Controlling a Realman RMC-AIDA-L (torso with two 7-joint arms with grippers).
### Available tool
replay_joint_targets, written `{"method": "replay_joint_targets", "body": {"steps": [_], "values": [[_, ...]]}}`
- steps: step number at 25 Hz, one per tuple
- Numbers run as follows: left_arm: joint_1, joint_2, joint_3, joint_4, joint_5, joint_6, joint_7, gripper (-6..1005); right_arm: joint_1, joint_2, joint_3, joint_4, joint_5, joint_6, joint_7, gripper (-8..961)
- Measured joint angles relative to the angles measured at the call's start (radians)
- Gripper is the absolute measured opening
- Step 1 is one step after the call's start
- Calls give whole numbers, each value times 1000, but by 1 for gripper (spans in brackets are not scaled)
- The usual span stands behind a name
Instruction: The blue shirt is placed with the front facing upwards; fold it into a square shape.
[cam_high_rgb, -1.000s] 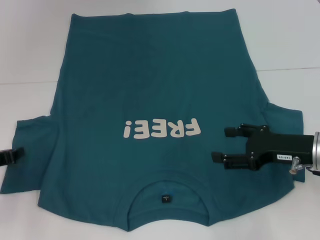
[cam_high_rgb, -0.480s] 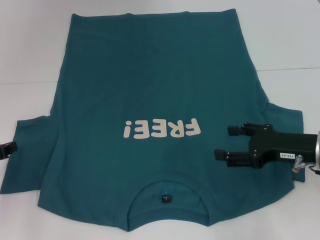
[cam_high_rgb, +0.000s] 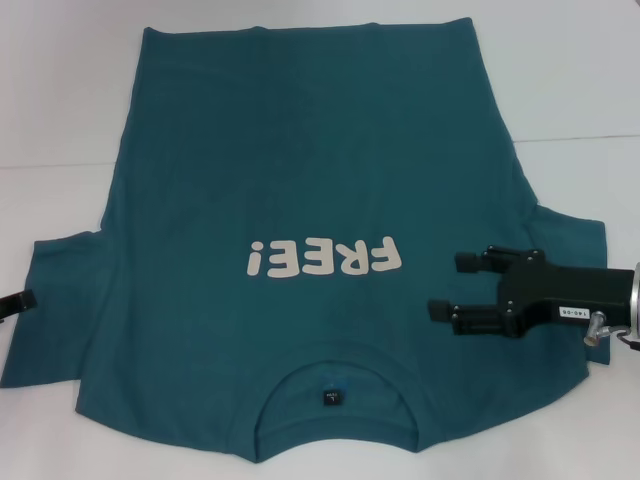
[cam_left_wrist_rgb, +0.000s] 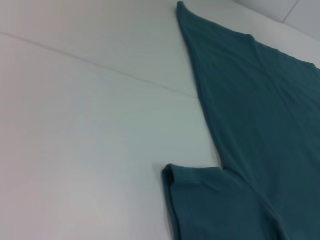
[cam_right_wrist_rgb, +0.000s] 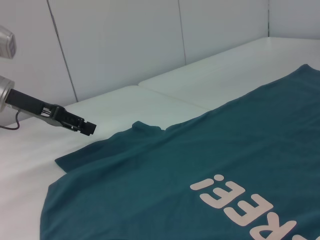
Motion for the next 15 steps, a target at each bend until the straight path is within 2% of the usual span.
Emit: {"method": "replay_joint_targets", "body": {"steps": [8, 15], "values": [[-1, -4, 10, -4, 1, -20, 17, 608, 2, 0, -5, 0, 0, -1, 0, 918], [-23, 5, 14, -58, 1, -23, 25, 808, 3, 0, -6, 0, 0, -1, 1, 918]]}}
